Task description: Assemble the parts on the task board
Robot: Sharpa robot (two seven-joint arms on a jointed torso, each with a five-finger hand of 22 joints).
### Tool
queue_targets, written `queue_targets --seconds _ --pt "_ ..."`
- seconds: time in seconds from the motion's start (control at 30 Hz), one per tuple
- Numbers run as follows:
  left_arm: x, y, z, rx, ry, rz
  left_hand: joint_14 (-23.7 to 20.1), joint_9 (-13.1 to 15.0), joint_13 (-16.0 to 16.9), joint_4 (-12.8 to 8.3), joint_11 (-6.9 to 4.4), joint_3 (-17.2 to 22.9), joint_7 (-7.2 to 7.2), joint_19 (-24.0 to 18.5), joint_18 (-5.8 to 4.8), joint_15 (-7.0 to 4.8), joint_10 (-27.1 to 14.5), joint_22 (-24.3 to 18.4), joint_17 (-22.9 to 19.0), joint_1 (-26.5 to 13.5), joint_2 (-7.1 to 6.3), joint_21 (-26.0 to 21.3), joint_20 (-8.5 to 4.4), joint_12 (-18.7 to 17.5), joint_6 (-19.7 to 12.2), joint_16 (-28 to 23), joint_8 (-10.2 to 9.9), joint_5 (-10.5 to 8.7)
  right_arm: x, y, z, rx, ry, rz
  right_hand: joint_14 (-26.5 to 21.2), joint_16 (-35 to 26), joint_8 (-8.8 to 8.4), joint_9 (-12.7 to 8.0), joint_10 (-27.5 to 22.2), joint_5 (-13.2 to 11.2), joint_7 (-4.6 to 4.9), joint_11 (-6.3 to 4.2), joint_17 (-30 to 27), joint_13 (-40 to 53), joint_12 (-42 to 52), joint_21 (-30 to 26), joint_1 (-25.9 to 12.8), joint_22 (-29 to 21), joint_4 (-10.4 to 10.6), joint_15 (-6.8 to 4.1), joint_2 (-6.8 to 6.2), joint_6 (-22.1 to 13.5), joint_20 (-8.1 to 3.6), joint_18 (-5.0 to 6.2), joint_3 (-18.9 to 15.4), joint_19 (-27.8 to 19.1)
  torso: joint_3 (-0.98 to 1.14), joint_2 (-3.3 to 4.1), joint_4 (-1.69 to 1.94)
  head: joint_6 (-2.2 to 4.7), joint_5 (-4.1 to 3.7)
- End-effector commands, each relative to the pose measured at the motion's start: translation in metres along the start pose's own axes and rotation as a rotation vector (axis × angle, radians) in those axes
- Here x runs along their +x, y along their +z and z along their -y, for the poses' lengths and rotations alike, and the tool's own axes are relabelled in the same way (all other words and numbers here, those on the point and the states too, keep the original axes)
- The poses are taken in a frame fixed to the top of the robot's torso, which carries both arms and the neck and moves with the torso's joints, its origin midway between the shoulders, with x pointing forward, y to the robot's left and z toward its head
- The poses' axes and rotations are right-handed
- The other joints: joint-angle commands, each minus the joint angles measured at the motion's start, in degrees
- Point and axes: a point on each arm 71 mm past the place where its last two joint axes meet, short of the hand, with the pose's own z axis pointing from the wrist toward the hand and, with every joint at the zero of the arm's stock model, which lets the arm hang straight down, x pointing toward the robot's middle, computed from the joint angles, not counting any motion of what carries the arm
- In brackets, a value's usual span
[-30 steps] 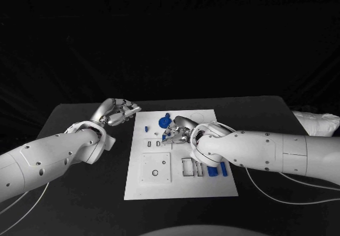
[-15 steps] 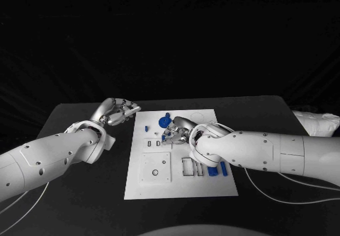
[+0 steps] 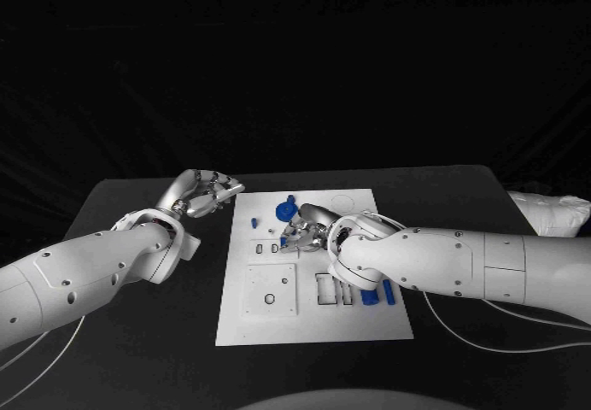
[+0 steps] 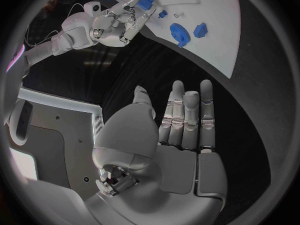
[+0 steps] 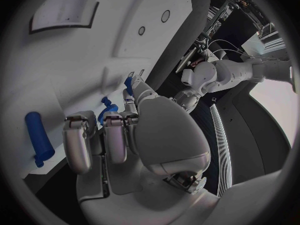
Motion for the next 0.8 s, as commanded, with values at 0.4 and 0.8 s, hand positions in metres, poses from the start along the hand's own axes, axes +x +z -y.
queue_targets --seconds 0.4,0.8 --pt "0.0007 0.0001 0.0023 0.015 -0.002 -0.006 0.29 0.06 -0.07 -0.05 0.01 -0.45 0.0 0.41 0.42 0.0 0.39 -0.01 0.03 0.32 0.06 -0.13 -0.09 -0.28 0.19 -0.14 -0.25 0.26 0.0034 -0.0002 0.0006 0.006 -0.021 -0.016 5.98 0.23 -0.56 -0.26 6.16 -0.16 0.26 0.43 15.09 14.79 -0.2 0.26 0.31 15.08 -0.42 0.7 0.75 -0.2 0.78 -0.38 -0.47 6.0 -0.01 -0.03 0.01 0.01 -0.07" --pt "-0.0001 -0.0005 0.002 0.015 -0.001 -0.004 0.32 0.08 -0.12 -0.05 0.01 -0.48 0.0 0.48 0.42 0.0 0.43 0.01 0.04 0.45 0.13 -0.23 -0.09 -0.28 0.2 -0.15 -0.29 0.26 0.0041 -0.0012 0.0023 0.008 -0.024 -0.021 5.98 0.23 -1.15 -0.55 6.16 -0.71 0.68 0.99 15.09 14.79 -0.2 0.26 0.33 15.08 -1.22 1.03 -0.64 -0.58 1.19 -0.38 -1.08 6.0 -0.02 -0.05 -0.06 0.02 -0.11"
